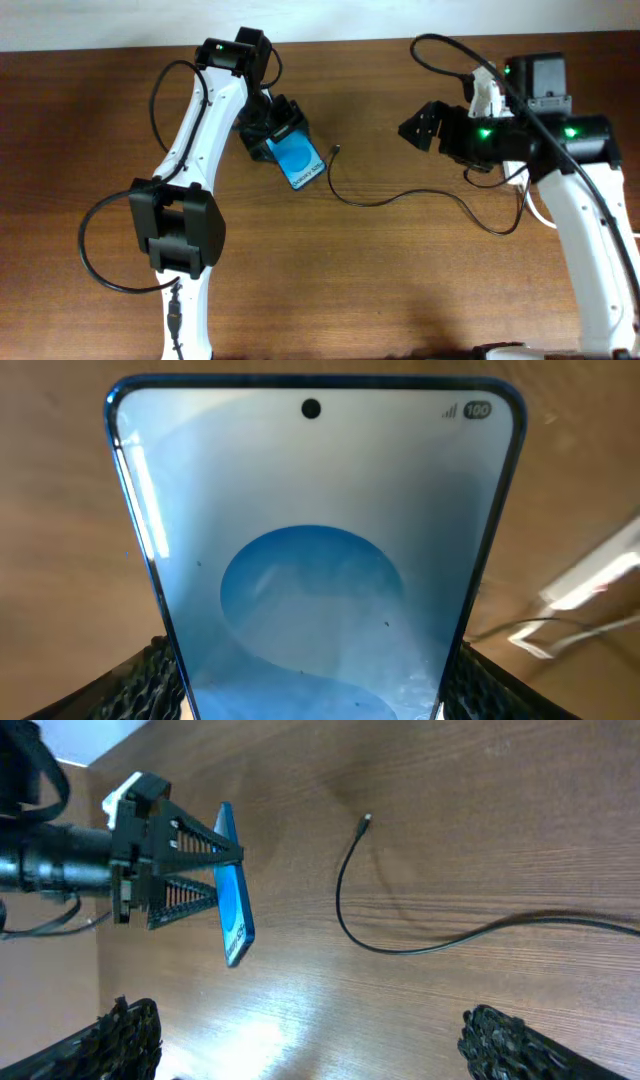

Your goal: Plug charger to phone and switch on socket

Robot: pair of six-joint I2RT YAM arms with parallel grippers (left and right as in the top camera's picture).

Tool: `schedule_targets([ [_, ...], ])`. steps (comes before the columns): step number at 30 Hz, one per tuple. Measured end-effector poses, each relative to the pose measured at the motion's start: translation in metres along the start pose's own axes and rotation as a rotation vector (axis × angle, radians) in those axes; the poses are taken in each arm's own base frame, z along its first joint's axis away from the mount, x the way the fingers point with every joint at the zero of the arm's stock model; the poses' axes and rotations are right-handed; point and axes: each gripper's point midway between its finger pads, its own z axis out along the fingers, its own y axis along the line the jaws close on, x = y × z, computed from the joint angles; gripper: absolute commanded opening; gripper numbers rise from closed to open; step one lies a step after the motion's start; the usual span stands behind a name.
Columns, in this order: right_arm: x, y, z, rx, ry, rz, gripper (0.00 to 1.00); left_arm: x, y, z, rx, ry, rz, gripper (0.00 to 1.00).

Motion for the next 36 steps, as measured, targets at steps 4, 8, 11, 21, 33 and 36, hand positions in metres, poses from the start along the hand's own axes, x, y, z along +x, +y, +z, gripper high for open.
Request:
schedule_targets([
  [4,0.004,0.019,0.033,-0.023,0.045,-0.015,0.98,0.007,-0.008,0.0,0.042,0.045,-0.237,0.0],
  [8,0.005,0.036,0.055,-0.013,0.032,-0.056,0.94,0.012,-0.015,-0.001,0.068,0.087,-0.408,0.0],
  [11,0.011,0.043,0.078,0.004,0.05,-0.039,0.73,0.025,-0.03,-0.004,0.136,0.185,-0.444,0.0],
  [21,0.02,0.055,0.125,0.023,0.076,0.013,0.5,0.041,-0.047,-0.012,0.215,0.304,-0.449,0.0],
  [33,0.028,0.063,0.14,0.058,0.06,-0.008,0.3,0.041,-0.047,-0.012,0.209,0.313,-0.504,0.0],
  [36,0.028,0.063,0.14,0.059,0.057,-0.008,0.24,0.041,-0.047,-0.012,0.209,0.313,-0.504,0.0],
])
